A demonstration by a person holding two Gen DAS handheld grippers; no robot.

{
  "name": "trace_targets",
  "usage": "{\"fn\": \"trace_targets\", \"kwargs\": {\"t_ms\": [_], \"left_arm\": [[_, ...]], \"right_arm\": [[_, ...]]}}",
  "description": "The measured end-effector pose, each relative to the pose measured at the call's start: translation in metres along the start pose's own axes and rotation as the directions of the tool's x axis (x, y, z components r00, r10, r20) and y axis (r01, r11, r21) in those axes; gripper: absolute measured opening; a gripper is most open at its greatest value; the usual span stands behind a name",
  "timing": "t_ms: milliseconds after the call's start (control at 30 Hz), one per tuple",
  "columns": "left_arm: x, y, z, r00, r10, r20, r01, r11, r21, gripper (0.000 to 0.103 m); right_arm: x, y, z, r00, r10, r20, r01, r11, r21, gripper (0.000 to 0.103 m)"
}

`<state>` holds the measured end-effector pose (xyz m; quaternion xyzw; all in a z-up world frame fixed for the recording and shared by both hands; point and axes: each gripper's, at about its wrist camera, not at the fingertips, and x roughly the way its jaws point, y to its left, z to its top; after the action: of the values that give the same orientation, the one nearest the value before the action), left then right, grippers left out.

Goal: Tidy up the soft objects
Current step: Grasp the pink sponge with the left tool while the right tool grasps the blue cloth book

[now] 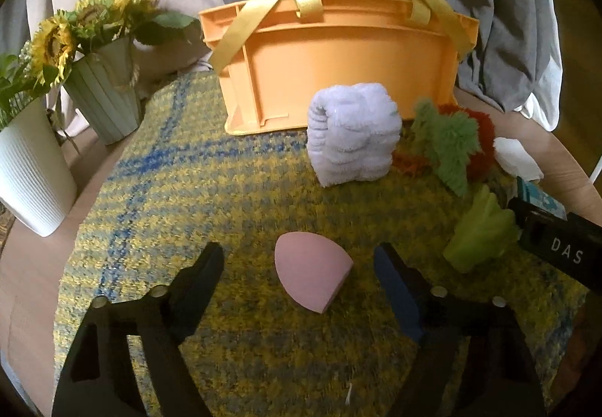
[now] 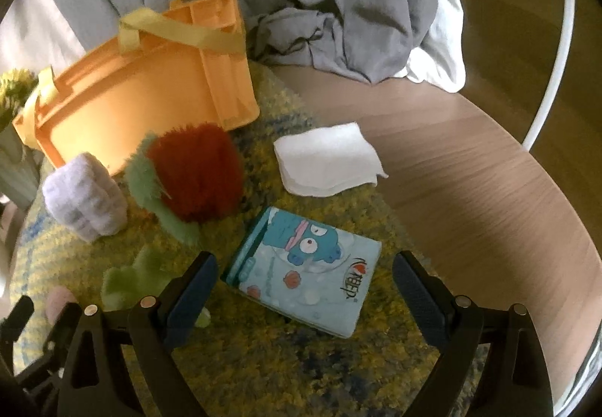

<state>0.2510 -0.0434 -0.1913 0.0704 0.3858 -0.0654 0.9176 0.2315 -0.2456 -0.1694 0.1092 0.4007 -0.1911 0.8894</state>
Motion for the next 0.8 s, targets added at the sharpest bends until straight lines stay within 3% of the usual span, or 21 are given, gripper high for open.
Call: {"fn": "trace_targets", "kwargs": {"t_ms": [333,800], "left_arm": [[0.008,-0.001,0.001,0.999,-0.024,-0.037,0.024,1.0,-0.005,0.042],[-0.03,0.001,0.013,0.998,-0.058,0.023,0.059,0.998,-0.024,0.041]], "right_arm": [[0.002,0.003,-0.004,1.0,-0.009,-0.005,0.009,0.999,-0.036,0.085],[-0.028,-0.004,0.005,0.999,0.011,0.04,-0.01,1.0,-0.029,0.084]]}}
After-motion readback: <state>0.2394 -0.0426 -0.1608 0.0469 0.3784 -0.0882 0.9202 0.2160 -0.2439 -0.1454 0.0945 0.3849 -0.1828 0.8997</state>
